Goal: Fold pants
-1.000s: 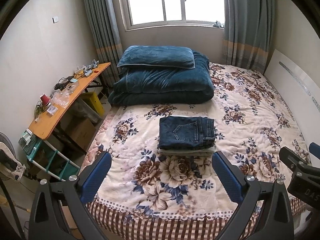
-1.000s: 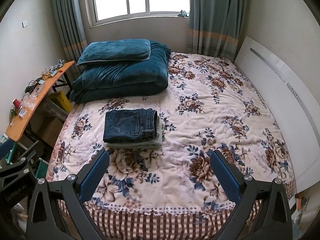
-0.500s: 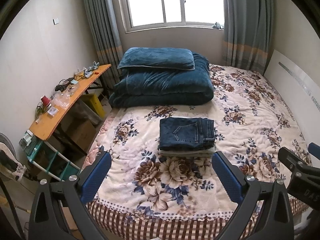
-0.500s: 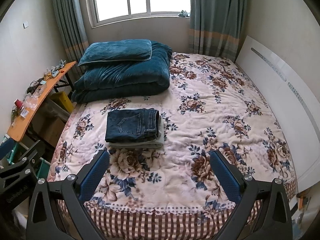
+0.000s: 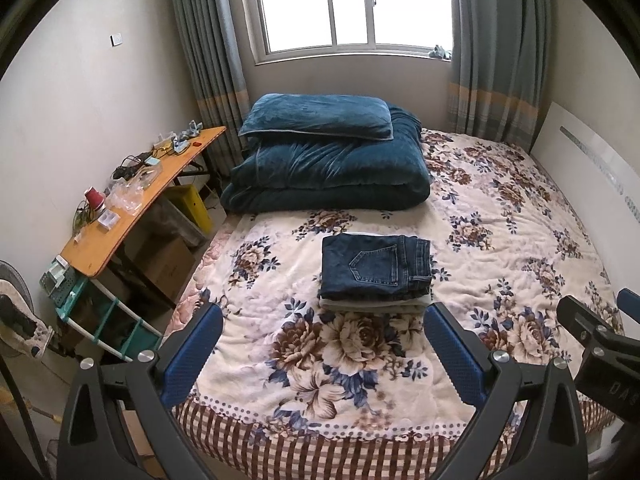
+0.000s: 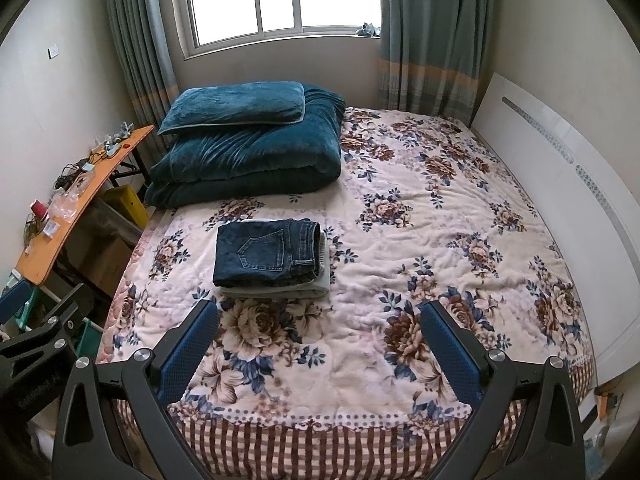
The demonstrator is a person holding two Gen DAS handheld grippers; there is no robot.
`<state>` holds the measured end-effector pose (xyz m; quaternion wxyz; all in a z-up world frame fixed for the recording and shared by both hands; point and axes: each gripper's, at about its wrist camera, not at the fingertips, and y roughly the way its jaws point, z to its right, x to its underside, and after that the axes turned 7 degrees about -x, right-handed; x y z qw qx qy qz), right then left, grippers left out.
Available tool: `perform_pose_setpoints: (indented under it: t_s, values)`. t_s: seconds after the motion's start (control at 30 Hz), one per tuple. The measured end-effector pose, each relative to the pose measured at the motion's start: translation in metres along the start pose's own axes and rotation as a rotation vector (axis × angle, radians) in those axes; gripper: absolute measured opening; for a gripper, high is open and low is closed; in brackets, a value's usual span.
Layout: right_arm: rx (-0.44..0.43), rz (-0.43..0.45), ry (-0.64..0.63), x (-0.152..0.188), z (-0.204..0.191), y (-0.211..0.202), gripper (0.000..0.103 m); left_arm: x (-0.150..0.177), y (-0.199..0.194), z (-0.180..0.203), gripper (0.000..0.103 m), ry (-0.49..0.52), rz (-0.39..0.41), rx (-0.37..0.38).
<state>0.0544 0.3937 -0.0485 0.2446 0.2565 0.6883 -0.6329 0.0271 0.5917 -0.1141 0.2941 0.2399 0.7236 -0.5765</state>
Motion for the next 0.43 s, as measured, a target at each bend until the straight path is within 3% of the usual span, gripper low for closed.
perform_pose_setpoints:
  t_s: [0.43]
  values:
    - [0.003, -0.001, 0.001, -0.0006, -0.0014, -0.0022, 0.103, 0.0010, -0.0078, 0.0036, 0.103, 0.001, 0.024, -0.016]
